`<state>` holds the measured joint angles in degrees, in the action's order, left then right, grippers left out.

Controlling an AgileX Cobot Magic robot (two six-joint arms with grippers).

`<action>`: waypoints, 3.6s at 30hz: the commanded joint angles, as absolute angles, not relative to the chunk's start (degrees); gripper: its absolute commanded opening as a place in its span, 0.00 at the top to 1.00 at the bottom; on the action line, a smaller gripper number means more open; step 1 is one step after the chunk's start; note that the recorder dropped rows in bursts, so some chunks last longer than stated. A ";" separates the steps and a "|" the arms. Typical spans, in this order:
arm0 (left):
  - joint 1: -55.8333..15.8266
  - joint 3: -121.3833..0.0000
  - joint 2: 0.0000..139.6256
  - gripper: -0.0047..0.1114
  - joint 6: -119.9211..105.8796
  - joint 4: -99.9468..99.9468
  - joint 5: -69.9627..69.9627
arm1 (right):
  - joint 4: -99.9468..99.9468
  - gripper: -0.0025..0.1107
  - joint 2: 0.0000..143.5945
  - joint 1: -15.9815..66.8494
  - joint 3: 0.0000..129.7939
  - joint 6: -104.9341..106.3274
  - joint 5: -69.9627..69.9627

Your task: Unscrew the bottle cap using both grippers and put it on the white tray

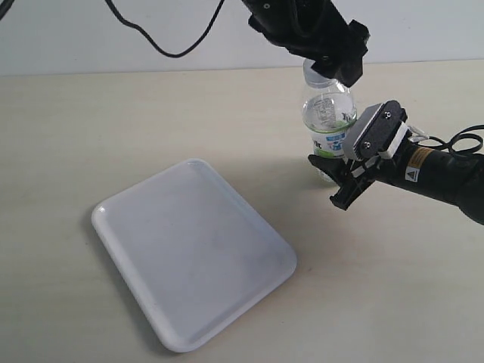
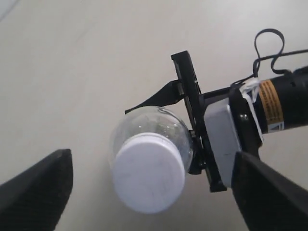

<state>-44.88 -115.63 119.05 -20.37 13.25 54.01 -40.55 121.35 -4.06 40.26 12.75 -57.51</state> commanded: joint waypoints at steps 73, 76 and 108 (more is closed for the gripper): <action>-45.09 -115.89 120.30 0.96 -26.06 13.91 54.80 | -37.83 0.98 120.76 -4.04 40.46 18.87 -53.57; -45.09 -115.89 120.30 0.96 -11.90 13.91 54.87 | -37.83 0.98 120.76 -4.04 40.46 18.87 -53.57; -45.09 -115.89 120.07 0.45 6.19 14.11 53.21 | -37.94 0.98 120.76 -4.04 40.46 17.86 -53.00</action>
